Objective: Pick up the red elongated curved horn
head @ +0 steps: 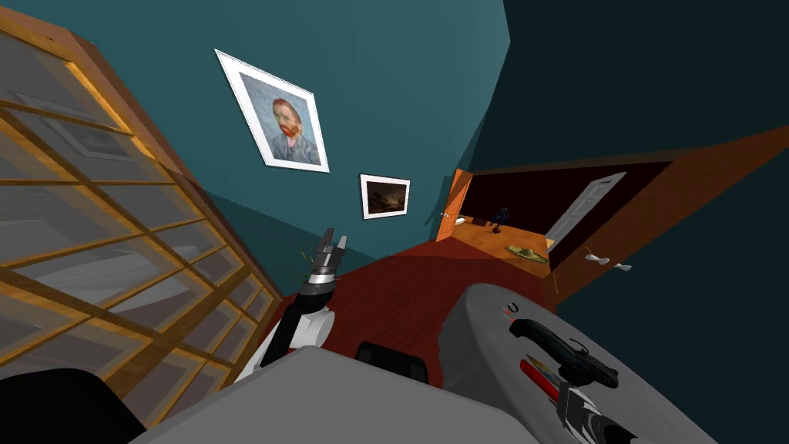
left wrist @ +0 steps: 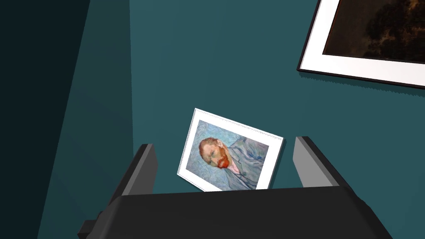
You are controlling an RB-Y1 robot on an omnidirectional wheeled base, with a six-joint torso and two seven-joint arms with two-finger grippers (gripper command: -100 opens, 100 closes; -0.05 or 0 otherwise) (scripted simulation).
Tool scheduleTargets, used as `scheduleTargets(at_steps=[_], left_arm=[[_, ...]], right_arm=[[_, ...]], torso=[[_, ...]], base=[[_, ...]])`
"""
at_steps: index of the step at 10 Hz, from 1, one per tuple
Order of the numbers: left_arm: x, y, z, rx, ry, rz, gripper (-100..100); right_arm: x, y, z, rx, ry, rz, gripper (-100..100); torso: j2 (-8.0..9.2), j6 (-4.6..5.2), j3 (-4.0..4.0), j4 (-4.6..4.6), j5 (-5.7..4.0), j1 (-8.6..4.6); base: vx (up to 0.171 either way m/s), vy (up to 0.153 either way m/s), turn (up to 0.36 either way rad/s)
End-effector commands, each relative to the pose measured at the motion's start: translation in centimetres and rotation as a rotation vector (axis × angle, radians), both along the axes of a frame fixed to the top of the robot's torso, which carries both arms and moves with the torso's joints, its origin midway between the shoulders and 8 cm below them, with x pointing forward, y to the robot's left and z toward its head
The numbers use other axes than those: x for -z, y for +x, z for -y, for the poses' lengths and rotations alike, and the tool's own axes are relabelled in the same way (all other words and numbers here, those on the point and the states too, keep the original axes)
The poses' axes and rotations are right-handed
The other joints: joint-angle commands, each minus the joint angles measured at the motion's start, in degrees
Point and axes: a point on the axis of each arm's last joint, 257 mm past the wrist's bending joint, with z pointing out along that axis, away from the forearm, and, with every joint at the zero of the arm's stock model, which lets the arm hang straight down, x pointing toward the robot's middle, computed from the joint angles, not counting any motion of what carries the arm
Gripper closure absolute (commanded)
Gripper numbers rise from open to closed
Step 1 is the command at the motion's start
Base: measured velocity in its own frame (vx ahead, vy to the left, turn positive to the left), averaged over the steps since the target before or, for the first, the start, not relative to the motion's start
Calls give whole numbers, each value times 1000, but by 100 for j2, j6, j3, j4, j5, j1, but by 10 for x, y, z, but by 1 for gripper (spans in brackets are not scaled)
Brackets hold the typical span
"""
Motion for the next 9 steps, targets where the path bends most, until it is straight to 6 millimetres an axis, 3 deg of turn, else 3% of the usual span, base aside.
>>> scheduleTargets(at_steps=[1,8,9], left_arm=[[0,0,0,0,0,0,0],[0,0,0,0,0,0,0],[0,0,0,0,0,0,0]], right_arm=[[-2,6,-9,-43,0,-1,100],[-16,28,-51,-243,0,0,100],[-16,25,-46,-224,0,0,100]], torso=[[0,0,0,0,0,0],[-15,-10,-9,-2,2,5],[-15,-14,-9,-2,2,7]], base=[[136,-5,-340],[131,21,-278],[52,20,-50]])
